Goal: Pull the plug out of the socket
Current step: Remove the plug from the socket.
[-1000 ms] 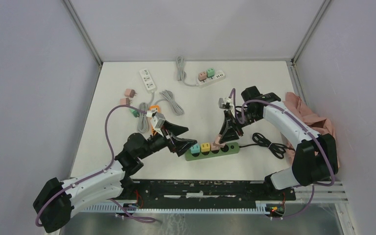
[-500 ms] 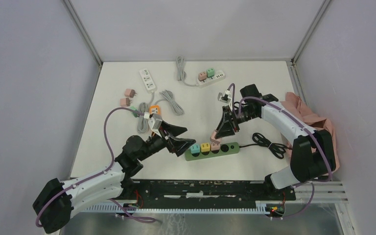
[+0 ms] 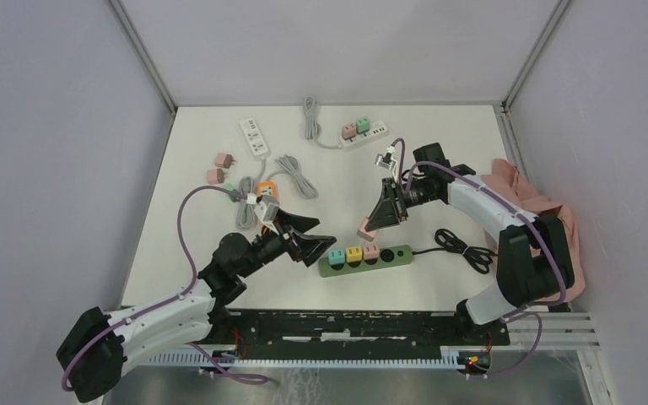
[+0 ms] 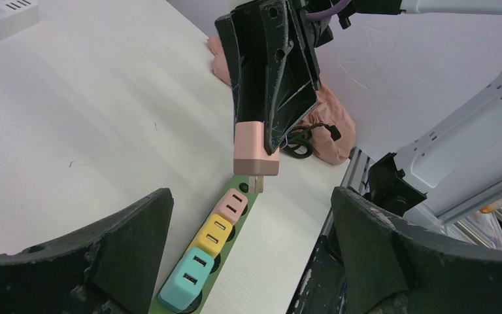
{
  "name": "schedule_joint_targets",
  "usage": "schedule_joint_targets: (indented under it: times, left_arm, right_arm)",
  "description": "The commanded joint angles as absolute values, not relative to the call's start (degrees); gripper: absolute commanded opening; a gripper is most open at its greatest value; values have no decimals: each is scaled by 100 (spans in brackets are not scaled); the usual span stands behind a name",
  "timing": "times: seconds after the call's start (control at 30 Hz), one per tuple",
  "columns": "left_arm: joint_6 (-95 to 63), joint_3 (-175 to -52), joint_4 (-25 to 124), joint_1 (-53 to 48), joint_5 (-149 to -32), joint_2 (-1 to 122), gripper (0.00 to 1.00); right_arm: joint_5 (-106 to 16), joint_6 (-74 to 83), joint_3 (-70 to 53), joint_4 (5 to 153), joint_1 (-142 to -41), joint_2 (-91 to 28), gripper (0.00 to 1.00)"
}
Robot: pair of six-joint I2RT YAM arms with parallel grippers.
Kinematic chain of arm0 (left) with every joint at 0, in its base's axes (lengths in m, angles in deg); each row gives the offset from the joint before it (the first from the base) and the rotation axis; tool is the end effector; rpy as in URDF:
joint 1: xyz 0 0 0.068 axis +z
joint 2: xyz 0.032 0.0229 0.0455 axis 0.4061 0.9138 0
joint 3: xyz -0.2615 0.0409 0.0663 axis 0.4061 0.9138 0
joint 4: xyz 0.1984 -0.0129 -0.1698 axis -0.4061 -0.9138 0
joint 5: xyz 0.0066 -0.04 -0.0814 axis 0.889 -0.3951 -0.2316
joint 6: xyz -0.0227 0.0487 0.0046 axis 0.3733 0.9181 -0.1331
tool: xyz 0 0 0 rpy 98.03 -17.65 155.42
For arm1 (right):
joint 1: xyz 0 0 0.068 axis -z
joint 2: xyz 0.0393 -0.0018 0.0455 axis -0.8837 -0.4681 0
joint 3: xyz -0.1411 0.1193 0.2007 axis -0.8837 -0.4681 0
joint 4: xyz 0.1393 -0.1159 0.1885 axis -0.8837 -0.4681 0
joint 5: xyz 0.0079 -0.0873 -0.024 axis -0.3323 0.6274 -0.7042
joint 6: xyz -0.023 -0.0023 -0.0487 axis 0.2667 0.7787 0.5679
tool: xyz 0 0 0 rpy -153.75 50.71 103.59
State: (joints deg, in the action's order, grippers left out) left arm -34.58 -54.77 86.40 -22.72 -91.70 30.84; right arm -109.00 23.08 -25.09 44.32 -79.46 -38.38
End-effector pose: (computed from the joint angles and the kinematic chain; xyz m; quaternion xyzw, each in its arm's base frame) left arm 0.1207 -0.1367 0.2351 0.1560 0.6451 -0.5074 0.5496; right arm 0.2671 0.1190 0.2349 -0.3247 0.7301 0.5820 0.1511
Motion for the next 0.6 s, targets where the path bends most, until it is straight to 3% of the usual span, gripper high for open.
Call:
schedule_joint_targets:
  times: [0.0,0.57]
  left_arm:
    - [-3328,-5671,8739,-2256,-9282,3112,96]
    - [-2365,-6192,8202,-2259,-9415,3514,96]
  right_arm:
    - [-11277,1685,-2536,4990,-7904,-3881,9]
    - [-11194,709,-2530,5474,-7879,-4122,10]
